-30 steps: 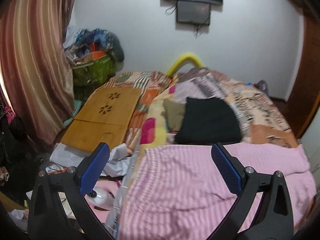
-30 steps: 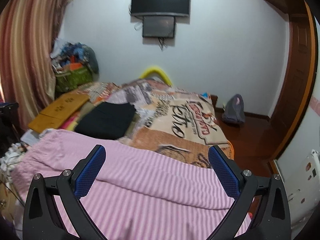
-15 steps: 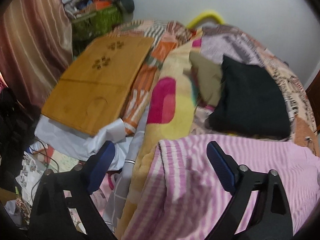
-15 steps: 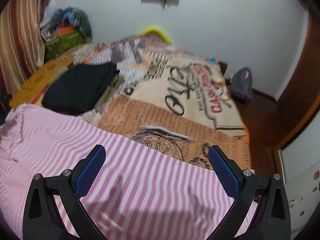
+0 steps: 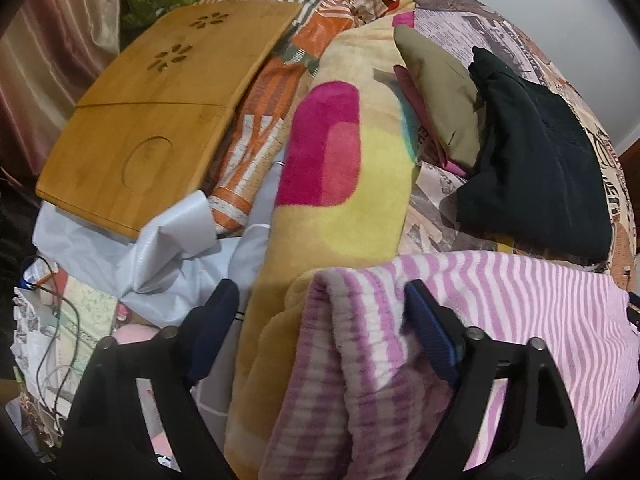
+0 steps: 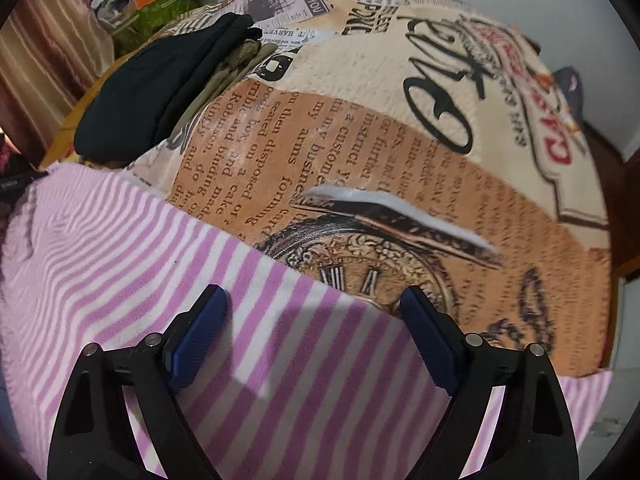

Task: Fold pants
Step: 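Lower both grippers onto the pink striped pants edge and close them, then lift the pants edge with both grippers and fold it across the pants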

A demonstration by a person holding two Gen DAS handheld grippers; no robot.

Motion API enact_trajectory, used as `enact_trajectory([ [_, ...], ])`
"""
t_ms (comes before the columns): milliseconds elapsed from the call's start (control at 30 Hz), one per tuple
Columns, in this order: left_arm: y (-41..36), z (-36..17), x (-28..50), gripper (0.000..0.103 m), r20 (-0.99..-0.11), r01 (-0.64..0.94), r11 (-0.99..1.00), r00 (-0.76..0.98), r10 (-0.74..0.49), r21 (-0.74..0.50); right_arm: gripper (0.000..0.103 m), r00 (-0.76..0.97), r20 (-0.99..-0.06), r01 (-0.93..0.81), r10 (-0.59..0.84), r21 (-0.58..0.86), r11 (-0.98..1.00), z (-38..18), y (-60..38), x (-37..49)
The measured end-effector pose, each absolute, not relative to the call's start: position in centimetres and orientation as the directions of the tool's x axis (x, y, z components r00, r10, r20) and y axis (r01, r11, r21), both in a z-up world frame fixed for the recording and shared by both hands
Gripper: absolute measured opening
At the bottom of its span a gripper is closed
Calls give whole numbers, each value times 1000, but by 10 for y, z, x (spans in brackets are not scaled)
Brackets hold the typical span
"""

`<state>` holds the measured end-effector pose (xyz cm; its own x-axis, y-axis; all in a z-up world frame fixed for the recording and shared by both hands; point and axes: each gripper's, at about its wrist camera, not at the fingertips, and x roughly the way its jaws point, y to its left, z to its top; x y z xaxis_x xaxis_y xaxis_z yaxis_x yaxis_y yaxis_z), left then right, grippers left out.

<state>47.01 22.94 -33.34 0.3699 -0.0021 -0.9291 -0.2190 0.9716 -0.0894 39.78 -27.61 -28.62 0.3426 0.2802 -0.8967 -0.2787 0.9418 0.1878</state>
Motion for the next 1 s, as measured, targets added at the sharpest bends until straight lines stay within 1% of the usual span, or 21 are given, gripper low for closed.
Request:
enact_trajectory([
  [33, 229, -336, 471, 74, -932, -216, 971, 363, -18, -103, 85, 336, -895, -273, 295, 207, 940, -287, -278, 397],
  [100, 229, -338, 473, 60, -932, -216, 967, 360, -47, -133, 78, 332, -892, -273, 308, 222, 936, -287, -277, 394],
  [133, 229, -337, 473, 57, -930, -216, 966, 363, -58, -145, 75, 331, -890, -278, 313, 225, 934, -286, -276, 391],
  [167, 228, -336, 473, 50, -929, -217, 965, 367, -57, -145, 68, 330, -888, -287, 321, 229, 930, -285, -275, 389],
  [200, 227, -334, 472, 47, -927, -217, 967, 372, -45, -134, 61, 329, -886, -293, 326, 232, 928, -284, -274, 387],
  [233, 225, -332, 471, 45, -926, -212, 969, 375, -37, -124, 57, 327, -886, -299, 330, 235, 925, -283, -273, 384],
  [267, 223, -331, 470, 39, -925, -208, 971, 379, -28, -114, 46, 327, -884, -310, 335, 234, 921, -282, -270, 381],
  [300, 222, -329, 469, 35, -924, -204, 973, 381, -20, -105, 32, 327, -883, -320, 338, 233, 918, -282, -271, 384],
  [333, 222, -326, 466, 34, -922, -201, 974, 387, -15, -101, 24, 323, -882, -337, 344, 233, 912, -281, -269, 384],
  [367, 223, -324, 464, 32, -919, -200, 974, 394, -18, -104, 8, 318, -880, -353, 353, 236, 905, -280, -266, 384],
  [500, 229, -307, 454, 25, -900, -196, 974, 435, -19, -115, 6, 375, -881, -388, 288, 133, 912, -278, -253, 377],
  [633, 225, -292, 456, 20, -884, -161, 982, 468, -11, -98, 5, 424, -869, -366, 254, 93, 926, -274, -250, 385],
  [700, 227, -292, 467, 17, -892, -164, 981, 451, -20, -105, 5, 458, -859, -354, 228, 59, 933, -272, -248, 391],
  [900, 227, -276, 488, 15, -865, -157, 981, 501, -18, -111, 5, 556, -815, -308, 163, -20, 951, -252, -239, 410],
  [1000, 222, -259, 487, 15, -842, -133, 987, 539, -5, -92, 5, 604, -784, -279, 140, -43, 959, -238, -241, 413],
])
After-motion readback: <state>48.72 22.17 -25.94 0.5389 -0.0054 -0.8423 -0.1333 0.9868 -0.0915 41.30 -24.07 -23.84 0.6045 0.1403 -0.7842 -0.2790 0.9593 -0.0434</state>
